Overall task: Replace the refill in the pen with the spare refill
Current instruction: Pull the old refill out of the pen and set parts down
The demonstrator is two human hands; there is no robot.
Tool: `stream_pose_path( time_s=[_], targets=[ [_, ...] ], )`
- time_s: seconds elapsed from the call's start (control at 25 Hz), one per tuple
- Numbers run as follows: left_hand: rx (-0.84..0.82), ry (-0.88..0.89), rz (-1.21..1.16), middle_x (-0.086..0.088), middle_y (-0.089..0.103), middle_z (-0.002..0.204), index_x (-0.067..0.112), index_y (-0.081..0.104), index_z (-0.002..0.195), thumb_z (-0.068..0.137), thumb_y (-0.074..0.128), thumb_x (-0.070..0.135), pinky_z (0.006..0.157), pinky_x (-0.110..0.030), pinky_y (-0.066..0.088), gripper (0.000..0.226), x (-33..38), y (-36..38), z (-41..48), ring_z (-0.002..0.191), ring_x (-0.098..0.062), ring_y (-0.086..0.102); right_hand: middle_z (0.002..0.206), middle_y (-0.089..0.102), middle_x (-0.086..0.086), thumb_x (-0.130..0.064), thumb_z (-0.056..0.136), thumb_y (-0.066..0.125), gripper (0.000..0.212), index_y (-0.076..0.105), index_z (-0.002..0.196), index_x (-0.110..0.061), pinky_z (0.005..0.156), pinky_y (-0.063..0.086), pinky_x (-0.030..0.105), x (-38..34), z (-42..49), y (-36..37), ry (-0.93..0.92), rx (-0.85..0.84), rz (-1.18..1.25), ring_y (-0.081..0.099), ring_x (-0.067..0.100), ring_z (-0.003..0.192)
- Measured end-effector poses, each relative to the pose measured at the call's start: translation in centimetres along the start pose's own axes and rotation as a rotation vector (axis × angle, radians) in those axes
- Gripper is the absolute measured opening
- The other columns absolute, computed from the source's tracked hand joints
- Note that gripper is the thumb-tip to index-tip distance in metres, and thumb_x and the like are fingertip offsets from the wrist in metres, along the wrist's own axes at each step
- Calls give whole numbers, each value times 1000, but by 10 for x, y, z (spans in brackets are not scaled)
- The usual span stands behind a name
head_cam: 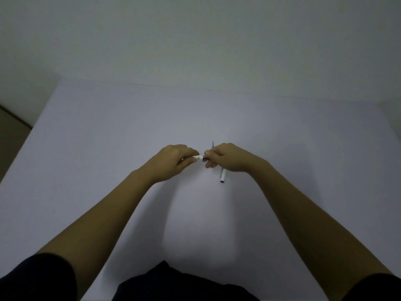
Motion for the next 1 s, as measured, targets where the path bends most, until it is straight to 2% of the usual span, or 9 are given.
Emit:
stream_pose_path(
  time_s=[0.08, 0.24, 0.36, 0.44, 0.56, 0.64, 0.8, 0.88, 1.0],
  targets=[
    [19, -19, -61, 1, 61, 80, 16, 63, 111, 96, 47, 27, 63, -18, 37, 25, 2, 0, -5, 67, -8, 49, 95, 75, 4, -29, 95, 46, 28, 70, 99, -14, 84, 49, 28, -6, -8, -1, -66, 45, -3, 66, 12, 85],
    [47, -141, -210, 14, 56, 69, 19, 66, 101, 96, 45, 33, 57, -13, 35, 25, 4, 1, -11, 64, 0, 51, 90, 72, 0, -25, 85, 63, 17, 69, 98, -16, 75, 43, 27, -19, -26, -8, -335, 334, -197, 62, 16, 82],
    [69, -107, -190, 16, 54, 68, 19, 64, 100, 96, 45, 33, 61, -8, 38, 24, 8, -2, -14, 65, 4, 51, 98, 67, -4, -32, 91, 54, 27, 65, 107, -14, 81, 47, 25, -15, -29, -5, -259, 279, -131, 60, 10, 85],
    [52, -86, -167, 15, 55, 72, 19, 63, 102, 96, 44, 34, 61, -9, 38, 25, 11, -2, -15, 67, 4, 51, 89, 73, 3, -28, 94, 49, 27, 70, 97, -12, 78, 52, 31, -13, -30, -5, -219, 263, -130, 64, 14, 77],
    [51, -85, -173, 13, 57, 73, 20, 64, 102, 96, 45, 34, 61, -8, 37, 25, 14, -3, -17, 67, 3, 51, 74, 64, -6, -23, 84, 65, 12, 70, 88, -13, 67, 45, 18, -17, -38, -8, -298, 347, -78, 57, 3, 69],
    [66, -78, -180, 15, 56, 70, 19, 65, 101, 96, 45, 33, 63, -7, 37, 24, 16, -4, -19, 67, 3, 51, 75, 59, -12, -24, 80, 70, 13, 67, 89, -15, 67, 42, 12, -18, -42, -8, -328, 362, -41, 54, -2, 70],
    [60, -53, -134, 11, 57, 74, 17, 64, 103, 96, 45, 32, 61, -10, 38, 26, 18, -7, -20, 65, -2, 51, 70, 65, -11, -33, 92, 52, 20, 66, 82, -24, 61, 41, 9, -12, -42, -4, -198, 279, 39, 58, -7, 61],
    [47, -42, -120, 8, 60, 78, 16, 64, 105, 96, 45, 31, 58, -12, 36, 26, 20, -7, -20, 66, -4, 51, 69, 67, -9, -29, 90, 57, 17, 70, 81, -20, 62, 43, 5, -12, -43, -6, -214, 292, 1, 60, -9, 60],
    [64, -40, -134, 9, 60, 78, 16, 65, 105, 96, 46, 31, 58, -9, 35, 25, 22, -10, -19, 65, -2, 51, 77, 68, -5, -18, 79, 71, 7, 71, 86, -18, 68, 47, 9, -16, -48, -12, -301, 376, 48, 62, 1, 71]
  ],
)
Point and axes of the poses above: each hand's wrist, its own z-axis towards the middle knuckle, its own y-axis out of the palm, x = y × z, the point moved 5 cm from there along z, towards the middle knuckle
